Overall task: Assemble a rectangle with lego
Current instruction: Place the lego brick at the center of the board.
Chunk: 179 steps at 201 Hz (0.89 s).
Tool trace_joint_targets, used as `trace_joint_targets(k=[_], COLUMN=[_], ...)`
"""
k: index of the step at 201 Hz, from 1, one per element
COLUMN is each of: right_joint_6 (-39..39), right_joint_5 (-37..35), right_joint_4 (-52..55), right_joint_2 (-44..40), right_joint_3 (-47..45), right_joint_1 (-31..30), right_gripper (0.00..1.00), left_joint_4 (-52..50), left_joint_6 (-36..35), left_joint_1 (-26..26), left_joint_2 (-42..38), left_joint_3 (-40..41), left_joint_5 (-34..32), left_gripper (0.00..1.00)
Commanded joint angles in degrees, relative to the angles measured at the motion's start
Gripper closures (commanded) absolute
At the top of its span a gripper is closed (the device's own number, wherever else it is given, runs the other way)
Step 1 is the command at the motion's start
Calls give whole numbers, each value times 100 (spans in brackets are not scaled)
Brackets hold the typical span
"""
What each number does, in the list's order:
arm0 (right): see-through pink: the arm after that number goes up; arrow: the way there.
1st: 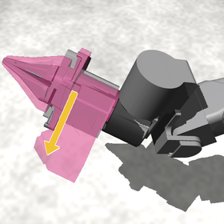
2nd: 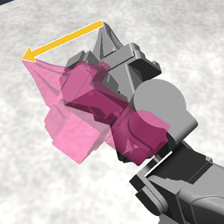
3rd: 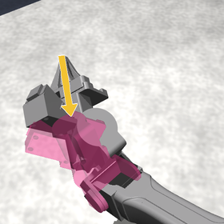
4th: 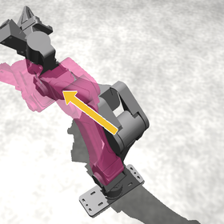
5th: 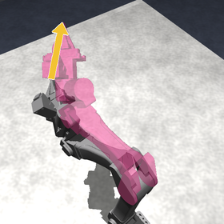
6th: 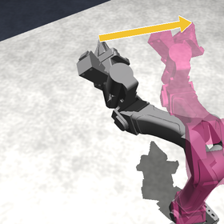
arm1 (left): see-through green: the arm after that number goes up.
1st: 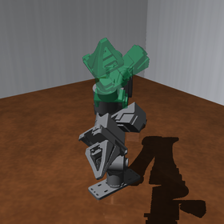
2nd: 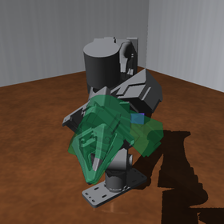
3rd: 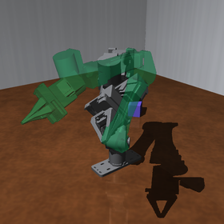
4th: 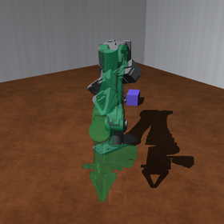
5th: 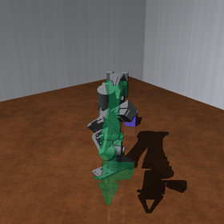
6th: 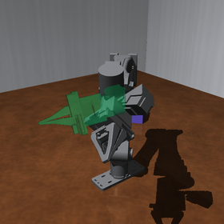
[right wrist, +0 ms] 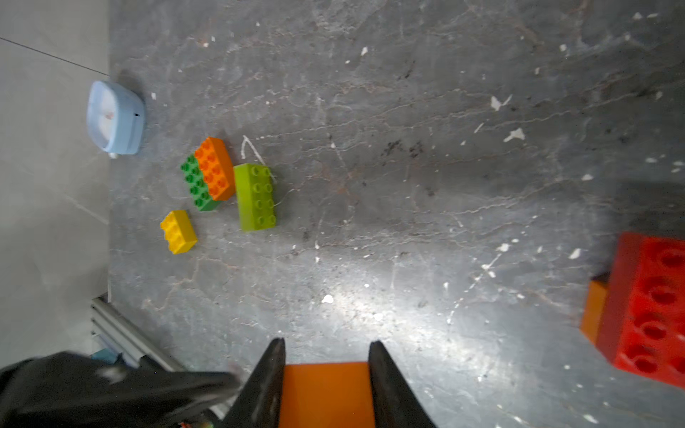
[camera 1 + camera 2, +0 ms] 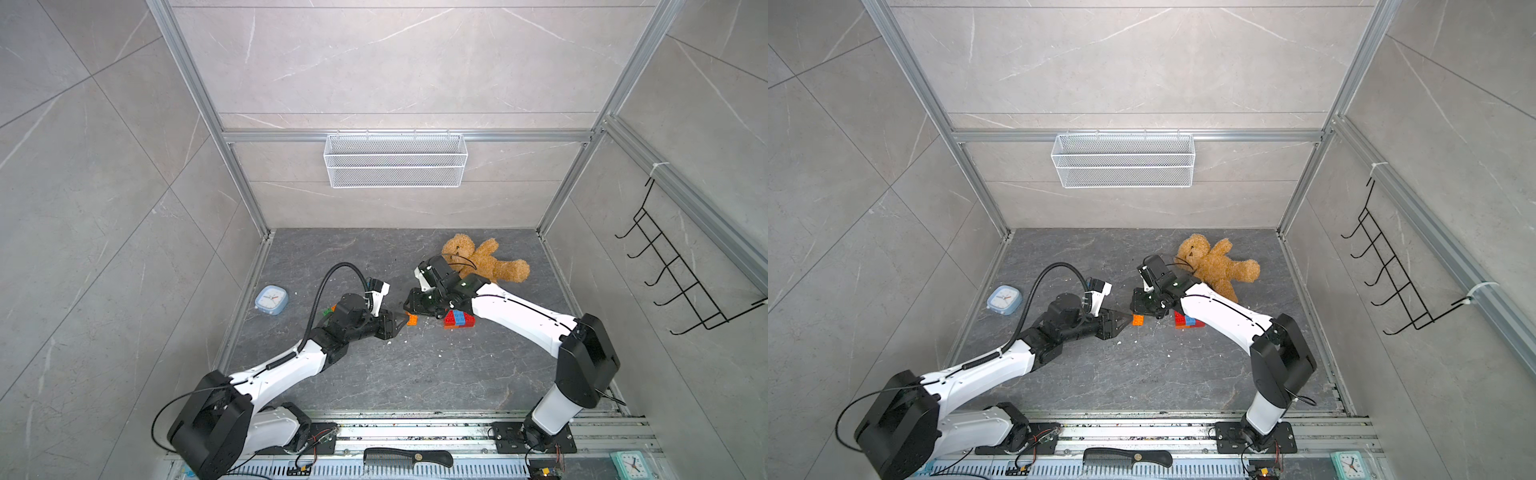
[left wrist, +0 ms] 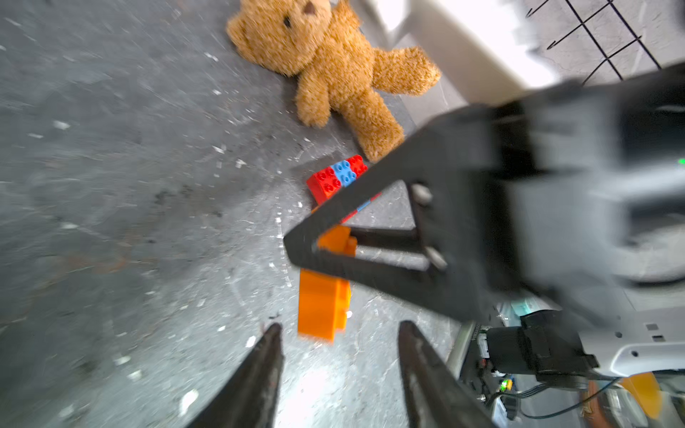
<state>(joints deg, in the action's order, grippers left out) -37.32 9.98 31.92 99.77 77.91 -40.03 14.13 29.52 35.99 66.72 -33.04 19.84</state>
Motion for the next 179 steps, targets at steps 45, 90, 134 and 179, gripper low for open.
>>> trace_joint_targets(k=[45, 90, 134, 179], right_joint_6=[820, 1239, 1531, 1675], right_joint_5=[-1569, -1736, -1794, -1770], right_joint_4=[2309, 3242, 3942, 4148], right_joint_2=[2093, 3122, 3754, 3823], right_joint_3=[2056, 3245, 4013, 4450], right_joint_1=[-1047, -1259, -1270, -1278], right_gripper=[63, 62, 56, 40], left_joint_4=[-3129, -4462, -5004, -4973], left_joint_6=[70, 374, 757, 971], left_joint_1=[-1214, -2051, -2187, -2923], left_joint_2=[-904, -1214, -945, -855], left_joint_3=[-384, -714, -751, -434], left_joint_5=[-2002, -2265, -2611, -2178], left_gripper=[44, 47, 45, 33])
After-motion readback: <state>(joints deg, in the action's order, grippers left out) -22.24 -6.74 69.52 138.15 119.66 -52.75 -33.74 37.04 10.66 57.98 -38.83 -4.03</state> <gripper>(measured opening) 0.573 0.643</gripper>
